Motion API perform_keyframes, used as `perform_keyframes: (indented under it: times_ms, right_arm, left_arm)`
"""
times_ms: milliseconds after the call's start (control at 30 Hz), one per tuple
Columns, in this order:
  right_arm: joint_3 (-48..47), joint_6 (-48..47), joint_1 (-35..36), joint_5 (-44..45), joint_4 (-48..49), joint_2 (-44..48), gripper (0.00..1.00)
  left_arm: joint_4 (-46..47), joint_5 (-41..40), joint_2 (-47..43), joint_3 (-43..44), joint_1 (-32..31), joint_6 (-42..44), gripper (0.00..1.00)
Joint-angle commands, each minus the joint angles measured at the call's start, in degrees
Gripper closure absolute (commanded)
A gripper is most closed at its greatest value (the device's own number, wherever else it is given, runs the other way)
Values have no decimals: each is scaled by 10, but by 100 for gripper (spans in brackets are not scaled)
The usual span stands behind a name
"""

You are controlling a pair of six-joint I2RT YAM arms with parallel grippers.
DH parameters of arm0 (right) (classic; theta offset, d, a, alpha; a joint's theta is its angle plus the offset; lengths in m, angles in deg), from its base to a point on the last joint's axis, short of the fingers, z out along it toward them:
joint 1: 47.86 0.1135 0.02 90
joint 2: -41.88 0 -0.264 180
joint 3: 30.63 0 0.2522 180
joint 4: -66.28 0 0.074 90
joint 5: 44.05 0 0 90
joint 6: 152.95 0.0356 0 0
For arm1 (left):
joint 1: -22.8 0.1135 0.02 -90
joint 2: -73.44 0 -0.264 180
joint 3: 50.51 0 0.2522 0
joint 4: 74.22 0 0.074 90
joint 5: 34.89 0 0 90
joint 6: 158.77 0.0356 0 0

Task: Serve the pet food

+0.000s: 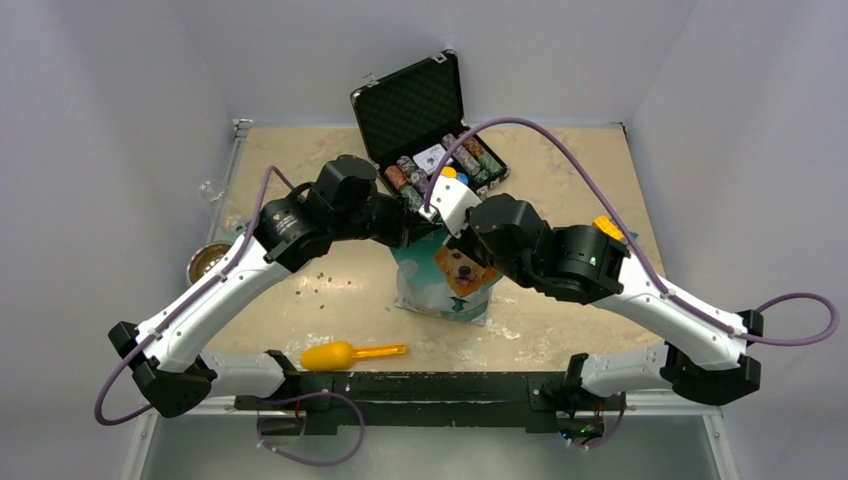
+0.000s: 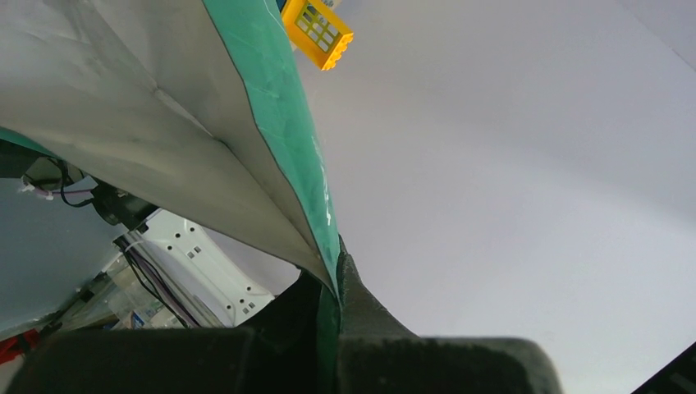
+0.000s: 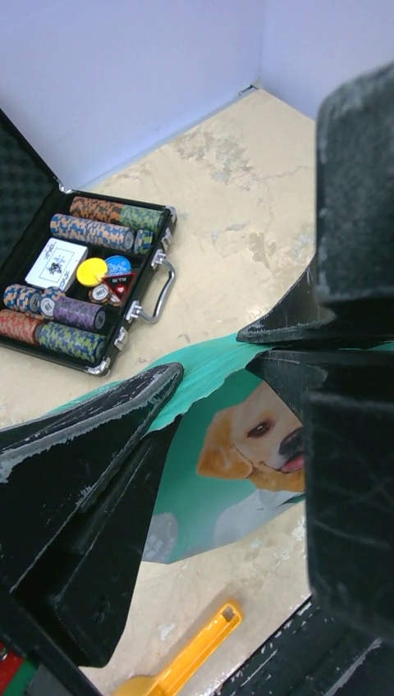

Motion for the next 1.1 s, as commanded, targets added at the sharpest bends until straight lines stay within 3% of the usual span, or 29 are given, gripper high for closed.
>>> perform_keyframes:
  times_ms: [0, 200, 267, 433, 500, 767, 833, 900, 1067]
  right_arm:
    - [-16, 5, -27, 103, -74, 24, 100]
    - [-12, 3, -35, 122, -72, 43, 100]
    - [-5, 5, -40, 132, -75, 49, 91]
    - [17, 7, -45, 138, -83, 64, 90]
    - [21, 7, -47, 133, -88, 70, 100]
    - [37, -1, -65, 132, -78, 100, 100]
    - [43, -1, -71, 145, -82, 102, 88]
    - [52, -4, -72, 143, -84, 108, 100]
    - [56, -13, -74, 141, -84, 116, 100]
  left_arm:
    - [4, 9, -47, 18, 2, -16, 100]
    - [2, 5, -46, 19, 2, -16, 100]
    - [3, 6, -46, 19, 2, -16, 100]
    - [3, 7, -45, 20, 2, -16, 100]
    - [2, 9, -45, 20, 2, -16, 100]
    - [1, 10, -44, 23, 3, -15, 100]
    - [1, 10, -44, 23, 3, -15, 100]
    - [1, 12, -42, 23, 2, -15, 100]
    - [3, 11, -41, 24, 2, -15, 100]
